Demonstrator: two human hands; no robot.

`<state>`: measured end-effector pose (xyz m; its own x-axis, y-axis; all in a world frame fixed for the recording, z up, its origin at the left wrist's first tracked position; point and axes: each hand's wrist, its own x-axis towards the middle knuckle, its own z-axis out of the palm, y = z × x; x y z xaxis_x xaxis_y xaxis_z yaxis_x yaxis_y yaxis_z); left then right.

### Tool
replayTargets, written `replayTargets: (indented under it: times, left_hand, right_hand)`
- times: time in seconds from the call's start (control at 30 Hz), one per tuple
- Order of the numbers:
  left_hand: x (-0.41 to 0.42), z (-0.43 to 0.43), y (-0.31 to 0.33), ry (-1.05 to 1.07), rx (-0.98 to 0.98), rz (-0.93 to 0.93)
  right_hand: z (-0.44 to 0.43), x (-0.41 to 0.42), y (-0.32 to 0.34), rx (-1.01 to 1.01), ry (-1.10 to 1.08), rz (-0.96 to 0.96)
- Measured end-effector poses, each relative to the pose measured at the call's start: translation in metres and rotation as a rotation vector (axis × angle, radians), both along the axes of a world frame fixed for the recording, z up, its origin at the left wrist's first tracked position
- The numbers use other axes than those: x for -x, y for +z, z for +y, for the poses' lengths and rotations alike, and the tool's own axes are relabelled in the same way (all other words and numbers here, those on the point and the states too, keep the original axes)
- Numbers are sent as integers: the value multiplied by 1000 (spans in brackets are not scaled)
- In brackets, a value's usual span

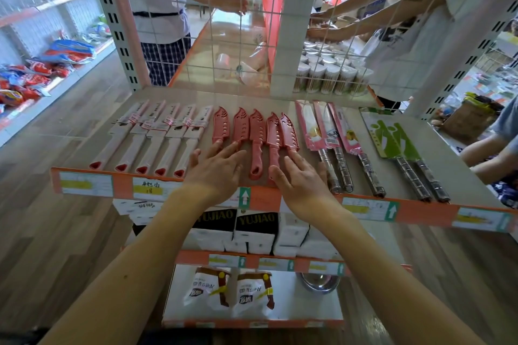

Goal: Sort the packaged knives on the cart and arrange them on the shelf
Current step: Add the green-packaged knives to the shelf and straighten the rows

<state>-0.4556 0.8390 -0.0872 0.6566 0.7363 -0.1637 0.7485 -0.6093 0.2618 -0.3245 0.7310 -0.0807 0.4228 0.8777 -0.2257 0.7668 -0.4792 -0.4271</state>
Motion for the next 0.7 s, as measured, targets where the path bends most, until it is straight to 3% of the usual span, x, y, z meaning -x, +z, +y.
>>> replayTargets:
  times: [0.7]
  left_hand:
    - [-13, -13, 10, -62, 43, -35]
  right_hand:
    - [12, 9, -6, 27, -58, -8]
